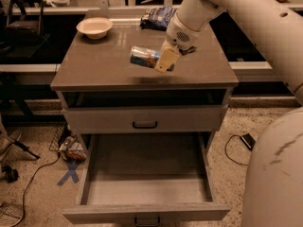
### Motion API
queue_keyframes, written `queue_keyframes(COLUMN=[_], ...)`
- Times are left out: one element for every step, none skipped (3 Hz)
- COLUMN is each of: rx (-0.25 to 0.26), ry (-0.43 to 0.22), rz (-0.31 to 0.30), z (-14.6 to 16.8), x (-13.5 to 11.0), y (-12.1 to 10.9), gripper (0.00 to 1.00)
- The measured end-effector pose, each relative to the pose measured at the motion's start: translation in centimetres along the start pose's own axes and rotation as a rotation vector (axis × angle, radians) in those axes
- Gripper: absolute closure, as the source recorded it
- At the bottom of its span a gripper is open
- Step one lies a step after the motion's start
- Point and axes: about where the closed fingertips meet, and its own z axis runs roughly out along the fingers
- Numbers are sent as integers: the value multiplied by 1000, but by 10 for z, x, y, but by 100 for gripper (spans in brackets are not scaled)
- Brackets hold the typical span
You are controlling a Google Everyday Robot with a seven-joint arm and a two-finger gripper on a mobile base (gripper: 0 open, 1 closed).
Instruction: Place redbull can into middle drawer
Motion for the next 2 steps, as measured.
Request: queue_keyframes(rx=[0,-18], ry=[0,10], rz=[0,33], z=[0,6], x=[0,14], y=[0,7], gripper=[100,100])
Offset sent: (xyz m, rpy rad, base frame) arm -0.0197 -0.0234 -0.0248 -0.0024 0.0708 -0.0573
